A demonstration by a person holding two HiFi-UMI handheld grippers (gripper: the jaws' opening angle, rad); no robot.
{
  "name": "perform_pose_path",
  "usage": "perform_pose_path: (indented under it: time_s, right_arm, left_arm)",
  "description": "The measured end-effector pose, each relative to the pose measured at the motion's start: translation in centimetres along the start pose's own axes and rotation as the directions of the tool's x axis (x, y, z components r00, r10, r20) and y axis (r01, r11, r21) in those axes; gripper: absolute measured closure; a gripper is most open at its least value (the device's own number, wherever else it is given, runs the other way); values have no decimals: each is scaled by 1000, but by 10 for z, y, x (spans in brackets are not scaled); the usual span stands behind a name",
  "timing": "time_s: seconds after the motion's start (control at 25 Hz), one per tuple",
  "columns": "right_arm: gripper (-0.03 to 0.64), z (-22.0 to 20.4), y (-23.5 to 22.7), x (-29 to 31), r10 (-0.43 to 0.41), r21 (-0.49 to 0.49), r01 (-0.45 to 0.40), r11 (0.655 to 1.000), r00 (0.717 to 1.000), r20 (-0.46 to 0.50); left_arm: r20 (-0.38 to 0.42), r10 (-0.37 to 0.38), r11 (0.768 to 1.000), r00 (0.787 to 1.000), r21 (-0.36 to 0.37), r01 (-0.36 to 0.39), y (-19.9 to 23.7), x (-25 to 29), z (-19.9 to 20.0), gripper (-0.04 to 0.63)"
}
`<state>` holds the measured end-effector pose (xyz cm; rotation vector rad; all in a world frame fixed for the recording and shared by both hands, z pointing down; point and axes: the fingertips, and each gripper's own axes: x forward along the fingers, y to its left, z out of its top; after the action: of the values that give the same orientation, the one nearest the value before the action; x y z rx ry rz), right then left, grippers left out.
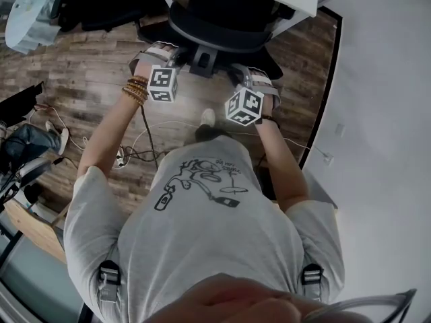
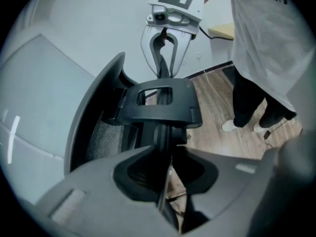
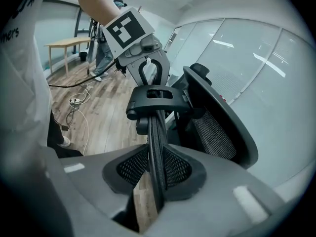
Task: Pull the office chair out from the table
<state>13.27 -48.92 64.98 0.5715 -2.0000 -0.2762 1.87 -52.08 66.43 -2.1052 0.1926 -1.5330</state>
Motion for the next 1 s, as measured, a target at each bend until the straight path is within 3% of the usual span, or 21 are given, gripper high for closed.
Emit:
perform_pose_path:
  time_s: [0.6,1.0]
  right_arm:
    - [511,-16,21,-20,7,56,-5,998,1000,-29]
    - [511,-5,47,-25,18,70,-15,997,999,-39]
  left_arm:
    - [29,-9,1000,1000,-22,10,-28,-10,25,500]
    - [9,8,999,1000,-39,-8,-49,-24,17,499]
